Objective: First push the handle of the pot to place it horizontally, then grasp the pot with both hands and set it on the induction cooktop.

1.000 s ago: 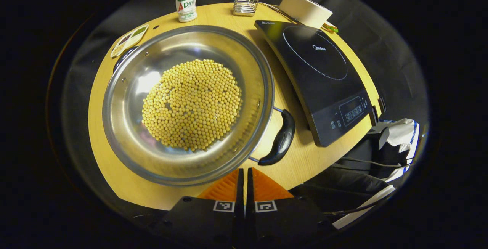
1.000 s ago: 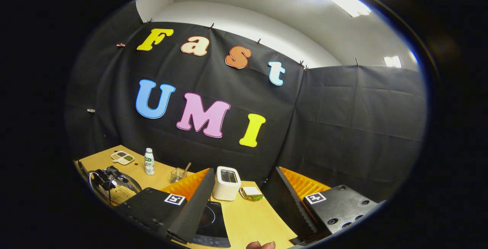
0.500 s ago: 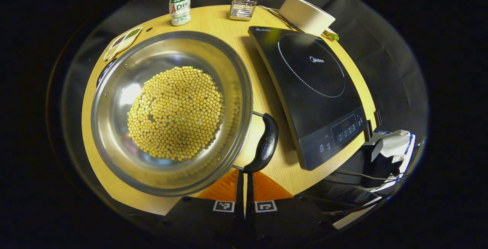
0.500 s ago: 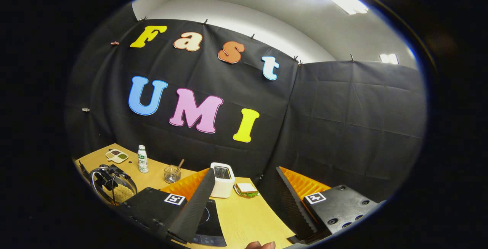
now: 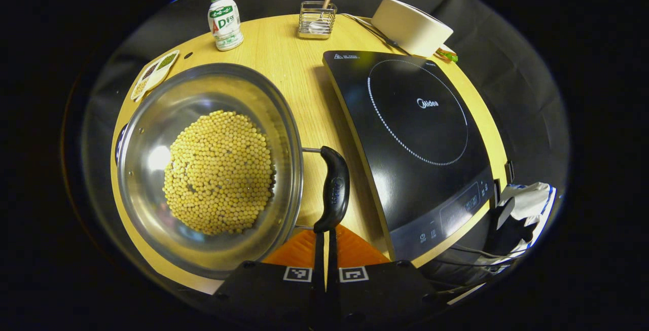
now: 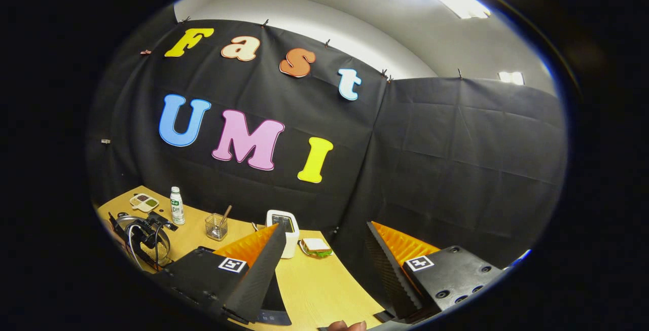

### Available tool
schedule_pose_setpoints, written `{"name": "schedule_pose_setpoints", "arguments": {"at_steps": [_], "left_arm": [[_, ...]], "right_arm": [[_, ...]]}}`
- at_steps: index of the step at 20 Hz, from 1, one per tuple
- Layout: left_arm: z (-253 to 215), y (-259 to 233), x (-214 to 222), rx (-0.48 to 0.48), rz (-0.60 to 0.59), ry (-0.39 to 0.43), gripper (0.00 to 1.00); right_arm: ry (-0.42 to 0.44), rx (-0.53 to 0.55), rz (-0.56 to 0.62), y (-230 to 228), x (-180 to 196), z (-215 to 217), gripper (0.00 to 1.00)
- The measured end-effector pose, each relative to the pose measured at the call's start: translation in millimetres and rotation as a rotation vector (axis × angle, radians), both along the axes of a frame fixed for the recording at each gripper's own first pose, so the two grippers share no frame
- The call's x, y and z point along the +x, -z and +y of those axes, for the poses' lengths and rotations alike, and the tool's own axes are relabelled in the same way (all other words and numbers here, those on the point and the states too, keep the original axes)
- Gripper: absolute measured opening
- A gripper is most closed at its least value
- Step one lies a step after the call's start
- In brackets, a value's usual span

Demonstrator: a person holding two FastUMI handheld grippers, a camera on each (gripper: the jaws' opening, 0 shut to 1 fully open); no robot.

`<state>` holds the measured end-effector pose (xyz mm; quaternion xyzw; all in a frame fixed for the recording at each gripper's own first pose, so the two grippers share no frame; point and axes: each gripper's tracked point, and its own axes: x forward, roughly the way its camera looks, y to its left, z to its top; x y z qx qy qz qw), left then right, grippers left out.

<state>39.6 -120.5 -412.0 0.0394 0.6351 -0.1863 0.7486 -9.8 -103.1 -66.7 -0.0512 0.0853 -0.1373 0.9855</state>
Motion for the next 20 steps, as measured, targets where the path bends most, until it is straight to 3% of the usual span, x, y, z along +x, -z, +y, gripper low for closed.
{"name": "schedule_pose_setpoints", "arguments": {"at_steps": [15, 20], "left_arm": [[-16, 16, 71, 0.006, -0.043, -0.021, 0.05], [-21, 13, 69, -0.032, -0.038, -0.027, 0.05]], "right_arm": [[0.065, -0.045, 0.047, 9, -6, -9, 0.98], [0.052, -0.049, 0.059, 9, -5, -1, 0.98]]}}
